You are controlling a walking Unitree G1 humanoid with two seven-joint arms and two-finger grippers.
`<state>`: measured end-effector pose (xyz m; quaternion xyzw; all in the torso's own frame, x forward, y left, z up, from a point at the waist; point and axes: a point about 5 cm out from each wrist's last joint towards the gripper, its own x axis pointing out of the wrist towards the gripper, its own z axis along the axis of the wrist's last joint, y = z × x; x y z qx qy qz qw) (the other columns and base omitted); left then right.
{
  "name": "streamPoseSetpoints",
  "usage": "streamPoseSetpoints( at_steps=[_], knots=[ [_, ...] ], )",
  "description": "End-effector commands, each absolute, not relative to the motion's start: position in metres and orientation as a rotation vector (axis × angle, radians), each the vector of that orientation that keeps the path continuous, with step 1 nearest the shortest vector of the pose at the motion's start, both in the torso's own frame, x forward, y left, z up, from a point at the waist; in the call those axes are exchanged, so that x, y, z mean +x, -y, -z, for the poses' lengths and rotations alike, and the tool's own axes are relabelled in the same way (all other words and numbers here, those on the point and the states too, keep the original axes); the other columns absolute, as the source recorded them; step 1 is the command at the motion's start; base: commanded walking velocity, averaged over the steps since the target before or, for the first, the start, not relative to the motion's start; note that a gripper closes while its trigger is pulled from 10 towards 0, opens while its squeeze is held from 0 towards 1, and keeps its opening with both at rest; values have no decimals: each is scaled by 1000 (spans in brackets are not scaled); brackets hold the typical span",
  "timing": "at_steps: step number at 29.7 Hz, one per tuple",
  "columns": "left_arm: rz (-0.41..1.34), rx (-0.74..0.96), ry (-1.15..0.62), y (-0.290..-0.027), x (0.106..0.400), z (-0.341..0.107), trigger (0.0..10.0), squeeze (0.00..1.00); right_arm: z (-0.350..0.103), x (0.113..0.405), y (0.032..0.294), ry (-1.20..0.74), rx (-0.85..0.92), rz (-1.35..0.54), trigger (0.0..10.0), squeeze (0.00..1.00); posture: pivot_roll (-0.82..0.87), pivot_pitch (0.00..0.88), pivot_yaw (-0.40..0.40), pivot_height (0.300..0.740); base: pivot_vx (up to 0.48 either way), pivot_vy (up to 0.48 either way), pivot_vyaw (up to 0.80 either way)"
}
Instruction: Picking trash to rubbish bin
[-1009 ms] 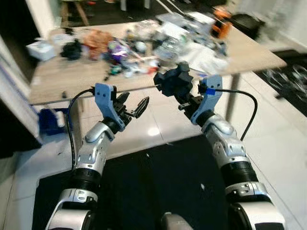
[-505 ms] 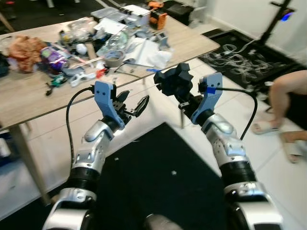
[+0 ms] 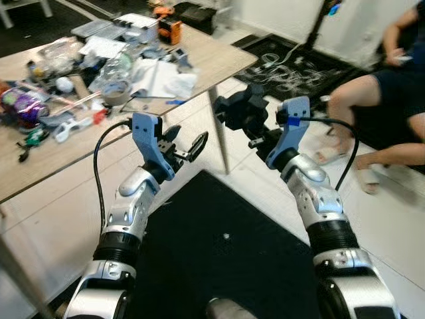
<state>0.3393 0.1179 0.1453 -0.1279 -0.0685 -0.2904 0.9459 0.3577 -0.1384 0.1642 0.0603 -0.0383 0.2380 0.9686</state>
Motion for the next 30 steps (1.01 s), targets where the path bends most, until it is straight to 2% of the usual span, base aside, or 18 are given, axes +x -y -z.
streamPoseSetpoints(
  at_steps=[1, 30],
  knots=[
    [597, -268, 136, -116, 339, -145, 10000, 0, -162, 358, 138, 58, 119, -486, 10000, 0, -93, 0, -12, 740, 0, 0, -781],
    [604, -274, 140, -117, 340, -148, 10000, 0, -162, 359, 137, 31, 117, -494, 10000, 0, -93, 0, -14, 740, 0, 0, -777]
  ],
)
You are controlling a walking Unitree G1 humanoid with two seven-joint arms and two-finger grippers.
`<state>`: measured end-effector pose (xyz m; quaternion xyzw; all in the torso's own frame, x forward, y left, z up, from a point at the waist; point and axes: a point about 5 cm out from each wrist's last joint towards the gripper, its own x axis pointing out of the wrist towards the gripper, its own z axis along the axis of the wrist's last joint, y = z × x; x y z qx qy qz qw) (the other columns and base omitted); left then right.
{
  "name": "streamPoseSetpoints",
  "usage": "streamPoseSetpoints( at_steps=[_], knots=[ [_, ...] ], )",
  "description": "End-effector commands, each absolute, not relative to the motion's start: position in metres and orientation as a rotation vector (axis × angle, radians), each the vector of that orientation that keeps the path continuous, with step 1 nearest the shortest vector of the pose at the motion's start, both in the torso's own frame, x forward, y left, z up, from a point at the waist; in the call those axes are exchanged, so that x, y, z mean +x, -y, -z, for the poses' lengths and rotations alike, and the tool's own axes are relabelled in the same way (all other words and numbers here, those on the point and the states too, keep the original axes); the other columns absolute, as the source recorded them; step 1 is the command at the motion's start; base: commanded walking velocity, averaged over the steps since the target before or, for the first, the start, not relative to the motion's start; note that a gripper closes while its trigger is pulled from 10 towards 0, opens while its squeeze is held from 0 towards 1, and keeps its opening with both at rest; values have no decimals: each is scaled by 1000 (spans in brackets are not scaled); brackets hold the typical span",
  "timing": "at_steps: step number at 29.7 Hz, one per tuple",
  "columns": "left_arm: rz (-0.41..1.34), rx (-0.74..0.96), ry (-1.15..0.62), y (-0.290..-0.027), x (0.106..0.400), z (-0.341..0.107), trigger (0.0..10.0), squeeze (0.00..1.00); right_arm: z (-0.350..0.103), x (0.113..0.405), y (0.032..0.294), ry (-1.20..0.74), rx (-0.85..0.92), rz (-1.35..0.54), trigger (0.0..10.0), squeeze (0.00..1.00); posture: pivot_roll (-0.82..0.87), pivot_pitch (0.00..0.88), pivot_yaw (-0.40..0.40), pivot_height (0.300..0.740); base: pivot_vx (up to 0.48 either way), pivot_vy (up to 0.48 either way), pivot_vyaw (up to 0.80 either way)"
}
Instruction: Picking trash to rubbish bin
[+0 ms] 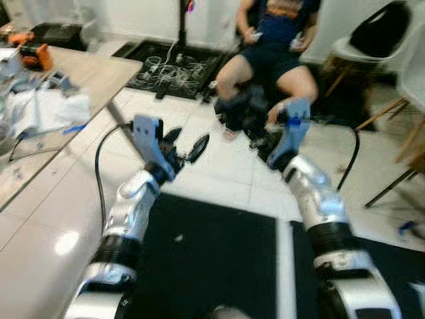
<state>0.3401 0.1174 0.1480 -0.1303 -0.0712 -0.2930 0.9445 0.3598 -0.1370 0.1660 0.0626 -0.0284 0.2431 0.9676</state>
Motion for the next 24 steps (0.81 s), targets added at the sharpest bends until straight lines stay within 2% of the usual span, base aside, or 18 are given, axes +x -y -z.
streamPoseSetpoints(
  at_steps=[1, 9, 12, 24],
  knots=[
    [604, -273, 141, -117, 340, -148, 10000, 0, -162, 359, 137, 30, 116, -494, 10000, 0, -93, 0, -14, 740, 0, 0, -756],
    [603, -275, 141, -117, 340, -148, 10000, 0, -162, 360, 137, 27, 109, -490, 10000, 0, -94, 0, -14, 740, 0, 0, -700],
    [603, -275, 141, -117, 340, -148, 10000, 0, -163, 360, 137, 27, 106, -482, 10000, 0, -94, 0, -14, 727, 0, 0, -406],
    [602, -275, 141, -117, 341, -149, 10000, 0, -162, 361, 138, 18, 104, -461, 10000, 0, -94, 0, -12, 678, 0, 0, 0]
  ],
)
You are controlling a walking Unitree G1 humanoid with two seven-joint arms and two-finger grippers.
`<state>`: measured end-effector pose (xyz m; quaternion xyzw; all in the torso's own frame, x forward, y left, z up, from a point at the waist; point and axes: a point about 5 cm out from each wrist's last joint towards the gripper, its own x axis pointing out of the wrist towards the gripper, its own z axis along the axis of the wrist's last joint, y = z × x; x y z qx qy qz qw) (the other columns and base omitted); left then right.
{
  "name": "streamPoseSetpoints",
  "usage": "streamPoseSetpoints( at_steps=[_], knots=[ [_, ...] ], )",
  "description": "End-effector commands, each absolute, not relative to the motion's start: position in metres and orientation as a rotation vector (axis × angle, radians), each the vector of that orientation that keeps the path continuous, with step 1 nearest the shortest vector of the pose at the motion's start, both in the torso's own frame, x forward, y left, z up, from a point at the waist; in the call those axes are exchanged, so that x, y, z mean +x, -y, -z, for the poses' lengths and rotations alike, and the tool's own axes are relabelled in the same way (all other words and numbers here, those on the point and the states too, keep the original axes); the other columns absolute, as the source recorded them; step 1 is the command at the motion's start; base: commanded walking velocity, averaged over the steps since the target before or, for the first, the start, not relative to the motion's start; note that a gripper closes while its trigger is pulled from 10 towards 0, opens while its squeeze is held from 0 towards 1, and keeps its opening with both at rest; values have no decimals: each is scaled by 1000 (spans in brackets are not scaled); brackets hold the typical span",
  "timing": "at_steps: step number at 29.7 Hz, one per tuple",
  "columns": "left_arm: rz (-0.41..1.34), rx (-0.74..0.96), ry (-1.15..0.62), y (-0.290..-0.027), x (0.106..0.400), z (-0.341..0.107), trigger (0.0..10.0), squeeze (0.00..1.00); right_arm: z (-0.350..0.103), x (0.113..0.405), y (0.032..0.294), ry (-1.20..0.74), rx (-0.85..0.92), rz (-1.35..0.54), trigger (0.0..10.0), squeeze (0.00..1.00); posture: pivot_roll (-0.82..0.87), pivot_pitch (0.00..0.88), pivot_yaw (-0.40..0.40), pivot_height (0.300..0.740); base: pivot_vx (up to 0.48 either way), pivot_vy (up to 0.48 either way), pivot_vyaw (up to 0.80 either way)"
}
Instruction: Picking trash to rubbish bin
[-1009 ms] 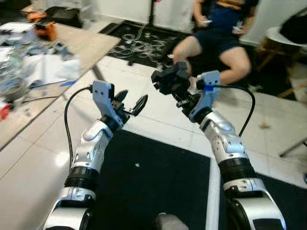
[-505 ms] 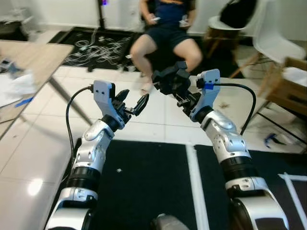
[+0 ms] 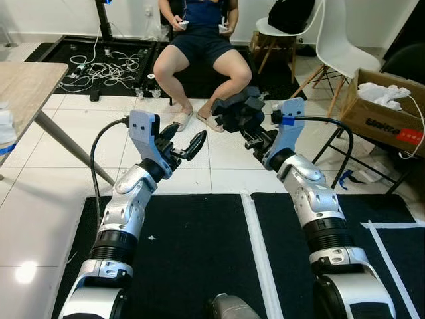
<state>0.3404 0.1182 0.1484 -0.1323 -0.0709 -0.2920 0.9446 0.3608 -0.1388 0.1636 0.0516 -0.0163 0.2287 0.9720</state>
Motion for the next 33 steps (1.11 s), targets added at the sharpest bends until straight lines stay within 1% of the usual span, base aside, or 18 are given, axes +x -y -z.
streamPoseSetpoints(
  at_steps=[1, 7, 22, 25, 31, 33],
  knots=[
    [602, -275, 141, -118, 341, -149, 10000, 0, -162, 361, 137, 18, 107, -473, 10000, 0, -94, 0, -12, 668, 0, 0, 0],
    [602, -275, 141, -117, 340, -149, 10000, 0, -162, 361, 136, 15, 122, -484, 10000, 0, -93, 0, -13, 664, 0, 0, -560],
    [602, -279, 140, -117, 341, -149, 10000, 0, -162, 361, 137, 12, 139, -487, 10000, 0, -93, 0, -13, 664, 0, 0, -710],
    [602, -279, 140, -117, 341, -149, 10000, 0, -165, 361, 138, 42, 140, -476, 10000, 0, -93, 0, -13, 664, 0, 0, -665],
    [602, -280, 140, -117, 341, -149, 10000, 0, -166, 360, 138, 54, 148, -482, 10000, 0, -93, 0, -14, 664, 0, 0, 0],
    [602, -280, 140, -117, 341, -149, 10000, 0, -167, 360, 137, 52, 132, -494, 10000, 0, -93, 0, -14, 674, 0, 0, 0]
  ],
)
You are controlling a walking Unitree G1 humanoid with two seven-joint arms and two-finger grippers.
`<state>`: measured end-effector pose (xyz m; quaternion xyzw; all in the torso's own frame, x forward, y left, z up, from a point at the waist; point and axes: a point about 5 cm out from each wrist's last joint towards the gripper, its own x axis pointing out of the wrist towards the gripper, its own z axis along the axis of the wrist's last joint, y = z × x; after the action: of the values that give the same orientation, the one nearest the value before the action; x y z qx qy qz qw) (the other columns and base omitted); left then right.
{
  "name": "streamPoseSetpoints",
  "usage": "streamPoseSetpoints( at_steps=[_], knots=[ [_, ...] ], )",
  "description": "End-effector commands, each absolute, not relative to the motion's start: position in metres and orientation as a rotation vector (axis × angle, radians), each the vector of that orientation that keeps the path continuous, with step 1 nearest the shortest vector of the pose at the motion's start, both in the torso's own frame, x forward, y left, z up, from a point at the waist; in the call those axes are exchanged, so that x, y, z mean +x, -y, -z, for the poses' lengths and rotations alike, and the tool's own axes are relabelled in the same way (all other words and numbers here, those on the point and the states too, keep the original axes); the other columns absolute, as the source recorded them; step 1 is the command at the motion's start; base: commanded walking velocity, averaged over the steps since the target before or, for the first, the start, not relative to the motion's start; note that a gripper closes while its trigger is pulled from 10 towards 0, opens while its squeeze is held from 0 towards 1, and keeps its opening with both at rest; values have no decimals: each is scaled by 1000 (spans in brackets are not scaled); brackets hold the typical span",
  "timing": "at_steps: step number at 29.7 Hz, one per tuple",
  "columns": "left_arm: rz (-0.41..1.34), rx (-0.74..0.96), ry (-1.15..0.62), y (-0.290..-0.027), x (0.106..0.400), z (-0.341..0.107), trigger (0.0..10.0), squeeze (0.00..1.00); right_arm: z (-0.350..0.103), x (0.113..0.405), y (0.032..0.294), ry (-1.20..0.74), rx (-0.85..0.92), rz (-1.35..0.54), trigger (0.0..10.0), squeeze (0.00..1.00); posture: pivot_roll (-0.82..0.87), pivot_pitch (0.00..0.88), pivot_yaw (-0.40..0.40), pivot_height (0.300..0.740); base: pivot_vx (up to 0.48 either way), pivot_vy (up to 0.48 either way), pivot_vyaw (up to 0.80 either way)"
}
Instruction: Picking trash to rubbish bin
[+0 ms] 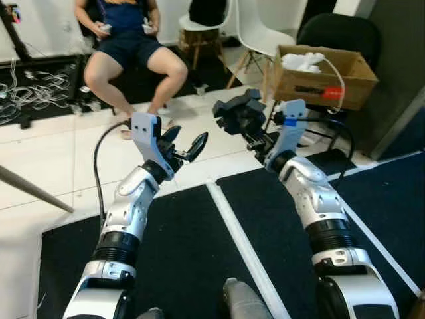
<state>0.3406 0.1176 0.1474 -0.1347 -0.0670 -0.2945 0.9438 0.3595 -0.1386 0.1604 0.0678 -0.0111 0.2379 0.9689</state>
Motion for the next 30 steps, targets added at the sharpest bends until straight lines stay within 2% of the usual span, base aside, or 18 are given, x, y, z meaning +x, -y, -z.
streamPoseSetpoints(
  at_steps=[1, 14, 30],
  knots=[
    [602, -280, 140, -117, 341, -149, 10000, 0, -167, 360, 136, 50, 133, -499, 10000, 0, -93, 0, -14, 679, 0, 0, 0],
    [603, -281, 140, -117, 341, -149, 10000, 0, -166, 360, 136, 42, 135, -508, 10000, 0, -93, 0, -14, 740, 0, 0, 0],
    [604, -282, 139, -117, 341, -149, 10000, 0, -167, 360, 138, 53, 170, -492, 10000, 0, -94, 0, -15, 740, 0, 0, 0]
  ],
)
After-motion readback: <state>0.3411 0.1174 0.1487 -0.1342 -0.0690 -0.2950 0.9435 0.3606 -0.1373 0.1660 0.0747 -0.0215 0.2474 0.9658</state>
